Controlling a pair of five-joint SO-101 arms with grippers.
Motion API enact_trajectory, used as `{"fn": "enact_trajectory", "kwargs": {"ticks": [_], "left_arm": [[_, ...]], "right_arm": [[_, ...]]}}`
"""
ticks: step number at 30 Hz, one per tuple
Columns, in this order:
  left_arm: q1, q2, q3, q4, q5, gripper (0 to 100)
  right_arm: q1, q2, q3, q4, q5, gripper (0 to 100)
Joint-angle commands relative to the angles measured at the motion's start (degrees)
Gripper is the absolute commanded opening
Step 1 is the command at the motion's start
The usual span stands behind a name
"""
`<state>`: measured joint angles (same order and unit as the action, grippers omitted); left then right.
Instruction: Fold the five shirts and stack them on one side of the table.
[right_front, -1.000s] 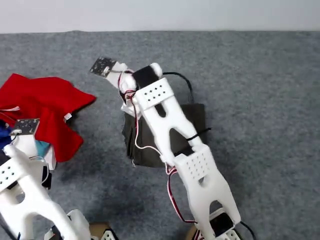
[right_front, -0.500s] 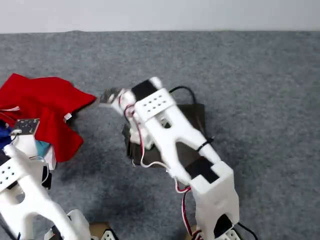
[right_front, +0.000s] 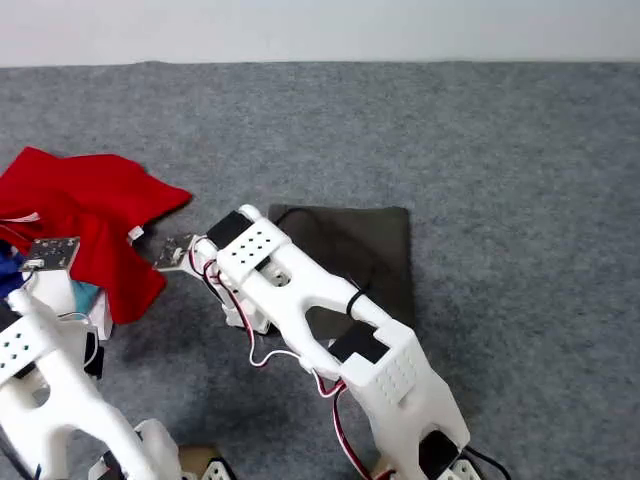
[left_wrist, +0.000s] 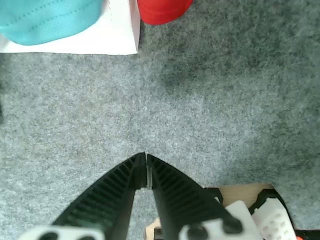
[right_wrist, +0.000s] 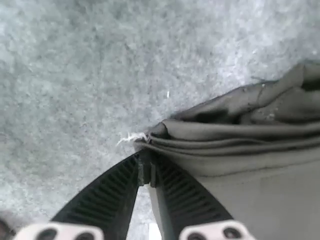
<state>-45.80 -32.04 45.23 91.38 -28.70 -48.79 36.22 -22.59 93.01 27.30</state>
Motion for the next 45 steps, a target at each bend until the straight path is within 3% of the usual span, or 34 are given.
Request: {"fn": "enact_trajectory", "kwargs": {"ticks": [1,10,23,28,37,45], "left_arm": [[0.26,-1.58,-0.04,-0.79,0.35,0],[0.18,-1.58,-0.04,-0.79,0.35,0],[0.09,-1.58,-0.04,-0.53,0.26,0],[0.35,-1.49,-0.04,-0.53,0.18,0],[0.44,-1.32,-0.04,-0.70,0.09,0],[0.44,-1.32,-0.04,-0.44,0.00,0]], "right_arm": [[-0.31,-2.42,-7.12,6.55,-0.53,1.0],[3.91,-18.15,-9.93,9.98,-7.65,1.0],[19.38,-35.74,10.02,9.80,-32.09,1.5],[25.10,-37.14,13.19,9.80,-37.89,2.3],[29.05,-29.05,19.34,8.92,-50.81,39.5],[30.11,-19.38,19.34,1.98,-50.99,37.7]]}}
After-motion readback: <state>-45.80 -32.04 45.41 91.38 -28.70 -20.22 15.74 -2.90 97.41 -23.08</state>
